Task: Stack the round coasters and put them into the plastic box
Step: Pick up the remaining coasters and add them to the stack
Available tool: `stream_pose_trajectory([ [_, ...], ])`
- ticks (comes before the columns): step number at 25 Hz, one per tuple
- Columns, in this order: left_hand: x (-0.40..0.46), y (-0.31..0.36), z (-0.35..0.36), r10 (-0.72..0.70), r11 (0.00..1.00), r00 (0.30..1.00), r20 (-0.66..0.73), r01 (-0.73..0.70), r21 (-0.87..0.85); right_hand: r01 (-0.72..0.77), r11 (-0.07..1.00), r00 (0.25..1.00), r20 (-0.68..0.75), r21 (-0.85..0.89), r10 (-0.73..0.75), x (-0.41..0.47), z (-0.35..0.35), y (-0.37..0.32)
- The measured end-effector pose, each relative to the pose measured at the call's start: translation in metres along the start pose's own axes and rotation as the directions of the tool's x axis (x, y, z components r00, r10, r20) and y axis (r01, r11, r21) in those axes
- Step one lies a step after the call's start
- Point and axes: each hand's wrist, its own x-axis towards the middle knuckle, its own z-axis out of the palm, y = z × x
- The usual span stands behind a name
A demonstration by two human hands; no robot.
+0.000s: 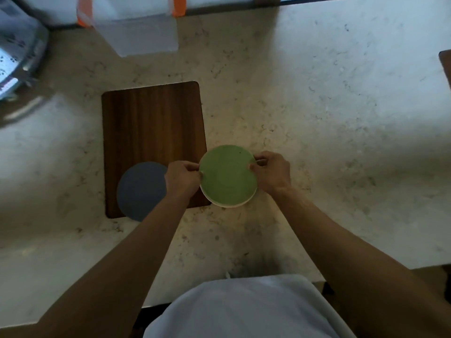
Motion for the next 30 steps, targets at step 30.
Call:
stream_pose_trajectory([
  [30, 0.002, 0.006, -0.001, 0.006, 1.0, 1.0, 0.027, -0.007, 0.026, -0.157, 0.983, 0.988, -0.005, -0.092, 0.157, -0.013, 0.022, -0.017],
])
